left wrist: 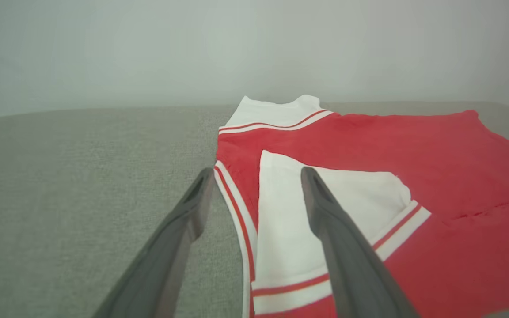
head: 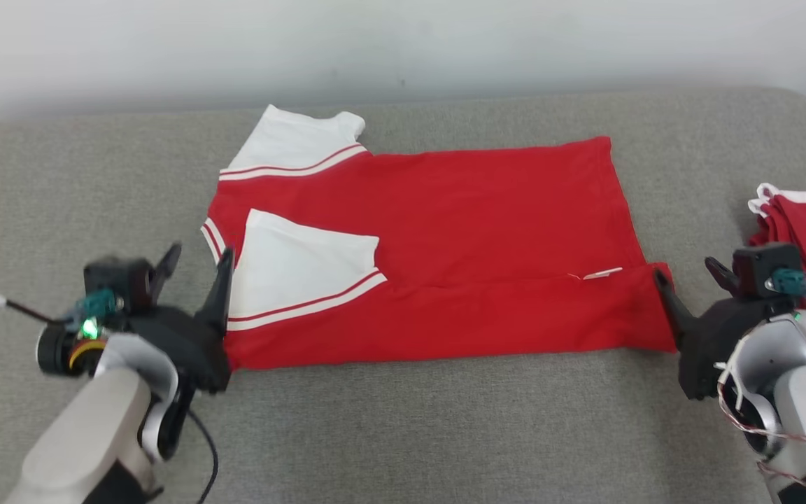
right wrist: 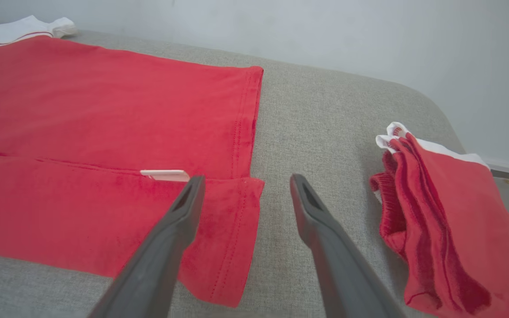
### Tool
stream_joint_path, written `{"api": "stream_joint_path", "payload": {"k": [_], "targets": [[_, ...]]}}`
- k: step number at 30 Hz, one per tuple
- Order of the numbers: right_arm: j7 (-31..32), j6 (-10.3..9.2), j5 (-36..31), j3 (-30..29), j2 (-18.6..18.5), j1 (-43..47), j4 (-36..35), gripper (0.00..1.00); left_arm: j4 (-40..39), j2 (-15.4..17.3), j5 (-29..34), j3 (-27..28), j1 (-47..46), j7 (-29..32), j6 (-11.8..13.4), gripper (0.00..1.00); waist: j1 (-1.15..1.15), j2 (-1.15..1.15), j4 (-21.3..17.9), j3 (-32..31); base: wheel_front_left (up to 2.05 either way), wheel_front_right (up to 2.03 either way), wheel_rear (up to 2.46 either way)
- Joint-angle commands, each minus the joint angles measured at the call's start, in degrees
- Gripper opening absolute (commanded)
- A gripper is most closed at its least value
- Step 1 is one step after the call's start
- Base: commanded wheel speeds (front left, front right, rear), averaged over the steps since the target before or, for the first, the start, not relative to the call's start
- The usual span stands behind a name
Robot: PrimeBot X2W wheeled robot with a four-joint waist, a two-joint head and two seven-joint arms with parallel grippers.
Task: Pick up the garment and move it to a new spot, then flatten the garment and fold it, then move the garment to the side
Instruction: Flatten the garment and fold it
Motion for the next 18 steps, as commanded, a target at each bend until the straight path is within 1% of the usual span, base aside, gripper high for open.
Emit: {"api": "stream_joint_path", "payload": {"k": [1, 6, 12, 18], "targets": [[1.06, 0.05, 0.79, -0.91, -0.33, 2.06, -1.69, 1.00, -1.14, 1.09, -0.04, -0.29, 2.87, 0.98, 1.00, 1.00, 0.01, 0.00, 1.23, -1.69, 0.00, 0.00, 0.00], [3.49, 0.05, 0.95, -3.62, 0.17, 5.63, -5.93, 1.00, -4.69, 3.16, -0.62, -1.09, 9.07, 3.74, 4.05, 1.00, 0.01, 0.00, 1.42, -2.58, 0.00, 0.00, 0.00], [5.01, 0.05, 0.72, -4.94, 0.97, 7.97, -8.68, 1.00, -7.69, 3.47, -1.82, -1.27, 12.39, 6.20, 6.23, 1.00, 0.01, 0.00, 1.19, -2.63, 0.00, 0.00, 0.00], [6.29, 0.05, 0.55, -4.30, 2.06, 8.78, -10.93, 1.00, -8.17, 3.20, -3.42, -1.09, 13.94, 10.98, 9.76, 1.00, 0.01, 0.00, -0.24, -2.22, 0.00, 0.00, 0.00]]}}
